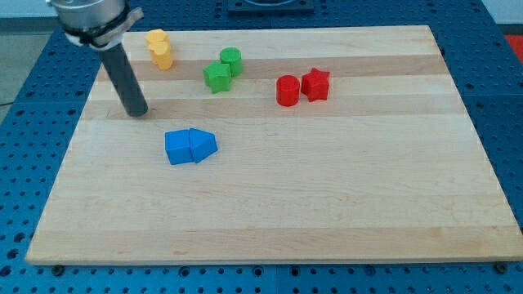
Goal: Push the green blocks into the red blocks
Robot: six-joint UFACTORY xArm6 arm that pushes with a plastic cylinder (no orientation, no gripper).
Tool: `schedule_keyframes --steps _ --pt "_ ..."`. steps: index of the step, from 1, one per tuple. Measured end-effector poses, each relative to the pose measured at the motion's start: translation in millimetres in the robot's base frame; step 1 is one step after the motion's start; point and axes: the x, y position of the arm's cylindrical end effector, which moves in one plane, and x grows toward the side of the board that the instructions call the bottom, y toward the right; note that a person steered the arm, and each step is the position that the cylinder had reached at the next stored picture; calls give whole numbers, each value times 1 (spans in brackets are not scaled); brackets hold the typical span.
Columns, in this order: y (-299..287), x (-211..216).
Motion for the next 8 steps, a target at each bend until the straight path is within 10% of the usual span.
schedule_keyframes --steps 5,8 --pt "134 -51" --pt "110 -133"
